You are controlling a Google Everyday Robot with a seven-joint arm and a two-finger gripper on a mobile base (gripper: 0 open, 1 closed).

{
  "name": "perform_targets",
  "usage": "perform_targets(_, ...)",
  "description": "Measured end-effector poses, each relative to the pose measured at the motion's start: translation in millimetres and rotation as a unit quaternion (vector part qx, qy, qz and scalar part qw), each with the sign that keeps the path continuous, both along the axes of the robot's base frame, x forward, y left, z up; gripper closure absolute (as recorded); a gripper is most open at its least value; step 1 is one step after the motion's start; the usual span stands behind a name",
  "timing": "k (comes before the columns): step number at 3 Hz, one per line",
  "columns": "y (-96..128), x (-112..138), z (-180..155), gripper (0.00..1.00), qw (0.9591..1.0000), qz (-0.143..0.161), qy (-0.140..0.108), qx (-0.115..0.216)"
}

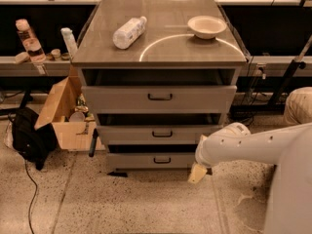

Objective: Open bottom drawer

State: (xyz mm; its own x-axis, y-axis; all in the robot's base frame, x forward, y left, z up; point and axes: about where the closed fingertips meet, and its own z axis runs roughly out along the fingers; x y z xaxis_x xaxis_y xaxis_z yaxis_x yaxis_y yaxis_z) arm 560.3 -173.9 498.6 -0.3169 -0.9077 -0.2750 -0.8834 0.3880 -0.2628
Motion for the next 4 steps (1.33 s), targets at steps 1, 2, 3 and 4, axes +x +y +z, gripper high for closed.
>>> perform_targets(1,-2,9,-25,0.00,0.9996,-0.024,0.001,-0.015)
perform_targets(2,3,18,-49,0.00,0.9987,-0.047,0.010,-0.015)
perform_targets(3,3,18,-49,0.00,0.9987,-0.047,0.010,-0.015)
perform_targets(4,0,18,-49,0.00,0.9989,-0.041,0.009,-0.021)
